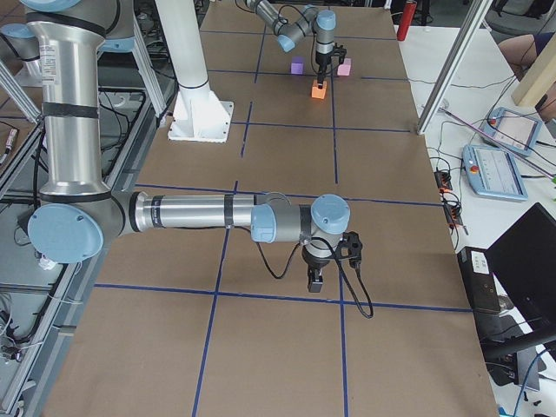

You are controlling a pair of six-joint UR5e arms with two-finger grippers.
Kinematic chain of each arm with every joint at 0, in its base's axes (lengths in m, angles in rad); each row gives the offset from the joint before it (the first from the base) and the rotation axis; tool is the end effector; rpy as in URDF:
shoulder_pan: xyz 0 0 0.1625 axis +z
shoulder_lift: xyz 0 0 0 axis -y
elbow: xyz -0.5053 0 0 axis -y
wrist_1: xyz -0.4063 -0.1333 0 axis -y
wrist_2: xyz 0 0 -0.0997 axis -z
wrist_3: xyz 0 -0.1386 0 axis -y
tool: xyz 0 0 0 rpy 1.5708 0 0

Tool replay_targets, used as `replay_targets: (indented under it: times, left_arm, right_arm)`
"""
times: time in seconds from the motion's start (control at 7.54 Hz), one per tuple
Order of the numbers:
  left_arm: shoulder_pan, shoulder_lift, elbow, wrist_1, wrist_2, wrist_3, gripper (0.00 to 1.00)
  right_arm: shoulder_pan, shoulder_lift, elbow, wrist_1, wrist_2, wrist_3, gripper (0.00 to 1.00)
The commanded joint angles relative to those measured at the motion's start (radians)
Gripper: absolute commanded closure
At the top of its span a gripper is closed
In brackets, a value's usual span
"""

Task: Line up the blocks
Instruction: 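Reach the left gripper to the orange cube and grasp it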

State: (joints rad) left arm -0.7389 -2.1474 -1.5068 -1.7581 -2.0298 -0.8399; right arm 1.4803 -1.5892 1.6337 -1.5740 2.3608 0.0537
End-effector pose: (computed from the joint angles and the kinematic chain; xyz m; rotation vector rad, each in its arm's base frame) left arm 0.5325 -0.5824 0.4177 0.1345 0.8049 0.1530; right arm -0.0105 -0.5013 0.7430 -0.0179 -0.7907 -0.0512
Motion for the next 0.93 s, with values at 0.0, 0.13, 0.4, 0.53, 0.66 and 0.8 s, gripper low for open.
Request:
replay_targets:
  times: [0.0, 0.13, 0.4, 0.53, 0.66, 0.8]
  left_arm:
    - [0.013, -0.002, 0.022, -0.026, -0.001, 0.001, 0.01]
    - [0.025, 0.003, 0.037, -0.049, -0.003, 0.001, 0.08]
    - [0.027, 0.0, 0.045, -0.057, -0.004, -0.005, 0.4]
    - [0.027, 0.0, 0.042, -0.055, -0.004, -0.007, 0.71]
    - [0.024, 0.0, 0.037, -0.055, -0.004, -0.002, 0.82]
    - [-0.006, 0.001, -0.016, -0.04, -0.007, 0.001, 0.83]
  right_arm:
    - [0.0, 0.0, 0.0, 0.0, 0.0, 0.0, 0.0]
    - [0.0, 0.0, 0.0, 0.0, 0.0, 0.0, 0.0]
    - [0.0, 0.0, 0.0, 0.0, 0.0, 0.0, 0.0]
    - [0.0, 0.0, 0.0, -0.001, 0.0, 0.0, 0.0]
    - [0.0, 0.0, 0.0, 0.0, 0.0, 0.0, 0.0]
    - [0.0, 0.0, 0.0, -0.001, 0.0, 0.0, 0.0]
